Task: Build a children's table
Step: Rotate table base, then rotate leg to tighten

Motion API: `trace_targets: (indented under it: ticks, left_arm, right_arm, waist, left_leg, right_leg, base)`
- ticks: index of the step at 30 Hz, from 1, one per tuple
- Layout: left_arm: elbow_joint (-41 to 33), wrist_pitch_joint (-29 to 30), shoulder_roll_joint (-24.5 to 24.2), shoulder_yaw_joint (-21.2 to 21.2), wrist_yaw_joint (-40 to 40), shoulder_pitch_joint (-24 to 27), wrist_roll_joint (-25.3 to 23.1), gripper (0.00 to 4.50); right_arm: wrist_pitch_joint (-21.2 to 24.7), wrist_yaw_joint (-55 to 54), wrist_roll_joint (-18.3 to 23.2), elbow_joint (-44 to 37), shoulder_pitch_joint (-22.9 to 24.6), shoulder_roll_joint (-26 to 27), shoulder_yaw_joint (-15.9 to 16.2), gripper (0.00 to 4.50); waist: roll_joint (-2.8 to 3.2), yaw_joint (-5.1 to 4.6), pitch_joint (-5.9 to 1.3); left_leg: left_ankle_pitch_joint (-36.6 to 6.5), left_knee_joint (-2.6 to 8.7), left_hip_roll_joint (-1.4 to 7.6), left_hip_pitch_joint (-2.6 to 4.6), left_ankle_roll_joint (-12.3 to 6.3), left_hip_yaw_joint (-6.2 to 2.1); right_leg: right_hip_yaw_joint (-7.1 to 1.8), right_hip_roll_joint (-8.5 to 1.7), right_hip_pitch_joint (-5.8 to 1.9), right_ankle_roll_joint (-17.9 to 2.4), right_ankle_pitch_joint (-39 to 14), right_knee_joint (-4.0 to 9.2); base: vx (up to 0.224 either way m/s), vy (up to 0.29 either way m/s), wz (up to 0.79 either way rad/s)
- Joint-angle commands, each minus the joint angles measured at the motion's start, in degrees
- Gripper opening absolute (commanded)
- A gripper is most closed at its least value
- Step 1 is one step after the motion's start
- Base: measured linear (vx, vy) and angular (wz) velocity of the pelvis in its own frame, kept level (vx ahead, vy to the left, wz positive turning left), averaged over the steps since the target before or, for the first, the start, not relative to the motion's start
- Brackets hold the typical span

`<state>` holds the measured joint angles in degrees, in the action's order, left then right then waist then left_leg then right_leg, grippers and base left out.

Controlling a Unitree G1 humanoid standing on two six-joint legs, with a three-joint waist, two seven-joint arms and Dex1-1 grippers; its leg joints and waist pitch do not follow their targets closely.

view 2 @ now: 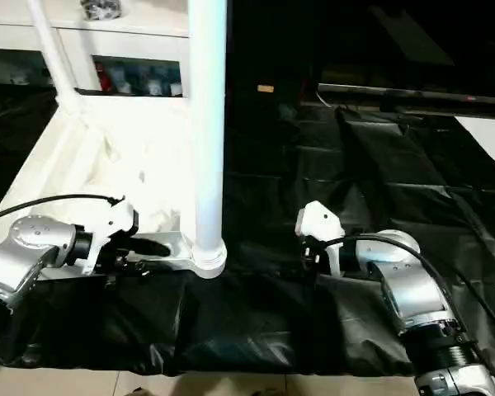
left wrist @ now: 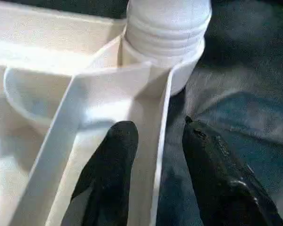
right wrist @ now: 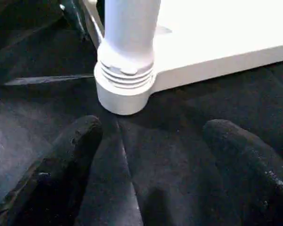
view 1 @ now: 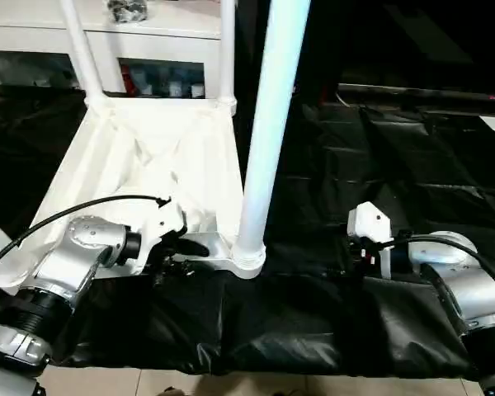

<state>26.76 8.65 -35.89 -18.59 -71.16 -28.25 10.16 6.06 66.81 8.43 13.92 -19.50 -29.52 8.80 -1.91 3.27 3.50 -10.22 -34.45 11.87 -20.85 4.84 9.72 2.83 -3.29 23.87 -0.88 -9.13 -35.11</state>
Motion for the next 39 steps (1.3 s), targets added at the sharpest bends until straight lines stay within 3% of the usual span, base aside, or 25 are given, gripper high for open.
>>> trace_targets:
  ticks: [1,7,12,16,20,28,29,34,35,39]
  left_arm:
    - [0.54,-0.29,-0.54,0.05,-0.56,-0.30,-0.93,1.54]
    - [2.43,-0.96,-0.34,0.49,-1.38,-1.11,-0.93,1.10]
    - [3.75,-1.10,-0.17,0.99,-2.68,-1.43,-0.99,0.66]
    - [4.60,-1.31,-0.33,0.78,-3.07,-1.53,-1.52,0.28]
    - [4.96,-1.10,0.22,0.49,-2.56,-1.60,-2.08,0.07]
    - [1.02,4.86,6.34,2.67,4.82,-1.33,-0.15,0.07]
    - [0.48,5.01,8.39,2.96,7.36,-1.28,-0.30,0.07]
    - [-0.89,4.02,10.84,1.25,9.27,-0.23,-2.16,0.07]
    - [-0.82,3.47,11.09,0.83,9.47,0.01,-2.69,0.07]
    - [-1.67,4.49,11.92,0.67,11.09,0.20,-3.49,0.07]
  right_arm:
    - [0.25,0.75,0.30,-0.81,-0.09,-0.67,0.08,3.98]
    - [1.49,1.31,0.86,-1.36,-0.29,-0.54,0.42,3.98]
    - [4.12,2.01,2.47,-2.63,-0.13,-0.33,0.91,4.44]
    - [5.58,2.60,3.32,-3.57,-0.17,0.07,1.38,4.50]
    - [4.70,0.51,2.04,-2.70,-1.13,2.15,2.22,4.50]
    - [5.00,-7.53,-1.87,1.41,-2.95,6.89,4.15,4.50]
    - [4.79,-9.85,-2.97,3.40,-3.97,7.92,4.20,4.50]
    - [4.08,-12.54,-4.20,7.27,-6.41,9.86,4.03,4.50]
    - [4.06,-13.20,-4.27,8.12,-7.10,10.17,3.91,4.50]
    - [3.38,-16.25,-5.30,12.44,-10.17,10.89,3.24,4.50]
  waist:
    - [0.46,0.17,-3.68]
    - [0.68,0.27,-3.72]
    - [0.62,0.29,-3.78]
    - [0.56,0.30,-3.76]
    - [0.72,0.24,-3.78]
    - [0.65,0.06,-3.78]
    - [0.42,-0.05,-3.81]
    - [0.52,-0.05,-3.93]
    - [0.79,-0.04,-3.88]
    - [0.72,0.15,-4.03]
  left_leg:
    - [-17.49,4.23,0.92,0.78,-0.46,-0.19]
    - [-17.52,4.26,0.83,0.70,-0.35,-0.19]
    - [-17.08,4.26,0.91,0.70,-0.37,-0.20]
    - [-17.02,4.30,0.97,0.68,-0.38,-0.23]
    - [-16.91,4.36,0.95,0.55,-0.08,-0.30]
    - [-17.06,4.30,0.93,0.73,0.75,-0.21]
    - [-16.20,4.21,0.83,0.60,0.83,-0.12]
    - [-15.47,4.05,0.73,0.63,0.16,-0.08]
    - [-15.45,4.10,0.77,0.62,0.14,-0.14]
    - [-14.97,4.15,0.94,0.81,0.29,-0.06]
  right_leg:
    - [-2.06,-3.60,-2.59,-7.92,-25.66,5.26]
    - [-2.04,-3.54,-2.75,-8.37,-24.45,5.16]
    - [-2.08,-3.62,-2.80,-8.74,-23.58,5.03]
    - [-2.11,-3.69,-2.87,-9.02,-23.24,4.92]
    - [-2.08,-3.79,-2.90,-8.97,-23.24,4.90]
    - [-2.12,-3.75,-2.83,-9.88,-22.19,4.76]
    - [-2.11,-3.70,-2.91,-9.91,-21.95,4.79]
    - [-2.15,-3.76,-2.90,-8.72,-22.74,5.03]
    - [-2.18,-3.78,-2.90,-8.82,-22.57,5.03]
    - [-2.17,-3.62,-2.82,-10.11,-19.44,4.64]
  base:
    - [0.000,0.000,0.00]
    - [0.000,0.000,0.00]
    - [0.000,0.000,0.00]
    - [0.000,0.000,0.00]
    - [0.000,0.000,0.00]
    - [0.000,0.000,0.00]
    - [0.000,0.000,0.00]
    - [0.000,0.000,0.00]
    - [0.000,0.000,0.00]
    - [0.000,0.000,0.00]
